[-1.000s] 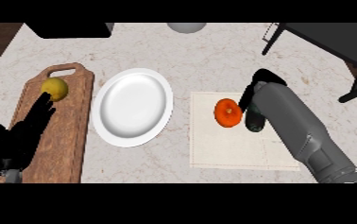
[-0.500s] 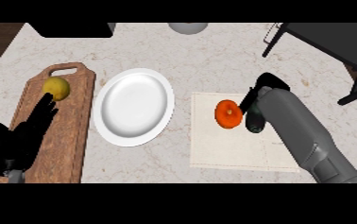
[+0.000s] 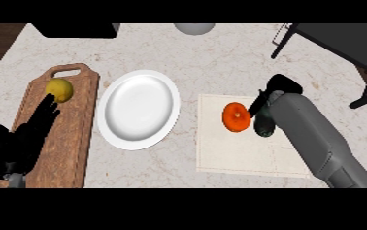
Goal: Pick the eggplant from the placemat and place it in the tiered shelf
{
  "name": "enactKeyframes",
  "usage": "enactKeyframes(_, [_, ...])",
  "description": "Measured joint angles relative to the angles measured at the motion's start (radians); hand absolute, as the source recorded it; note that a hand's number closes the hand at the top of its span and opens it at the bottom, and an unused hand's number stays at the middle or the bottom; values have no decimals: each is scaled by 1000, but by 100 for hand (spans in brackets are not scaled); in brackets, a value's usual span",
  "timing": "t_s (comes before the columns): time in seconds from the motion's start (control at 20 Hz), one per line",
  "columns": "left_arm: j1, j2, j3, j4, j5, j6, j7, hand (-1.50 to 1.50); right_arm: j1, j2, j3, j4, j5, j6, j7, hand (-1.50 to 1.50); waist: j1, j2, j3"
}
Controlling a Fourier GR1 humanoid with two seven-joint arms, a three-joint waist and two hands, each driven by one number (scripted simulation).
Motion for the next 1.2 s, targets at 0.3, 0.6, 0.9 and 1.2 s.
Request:
enactKeyframes(0.3, [-17,-11,14,38,-7,-21,-25,0,-16,-62,25,-100,88,-72,-182,150,1,15,10])
enactKeyframes(0.6, [-14,-23,19,37,-18,-22,-25,0,-30,-135,3,-231,137,-166,-320,150,-2,16,12])
enactKeyframes(0.9, [-18,-22,39,37,-18,-32,-12,0,-28,-197,-69,-474,126,-138,-244,150,-14,12,12])
enactKeyframes(1.2, [0,-22,57,42,-21,-44,-27,0,-3,-232,-197,-743,54,-126,-148,150,-23,9,12])
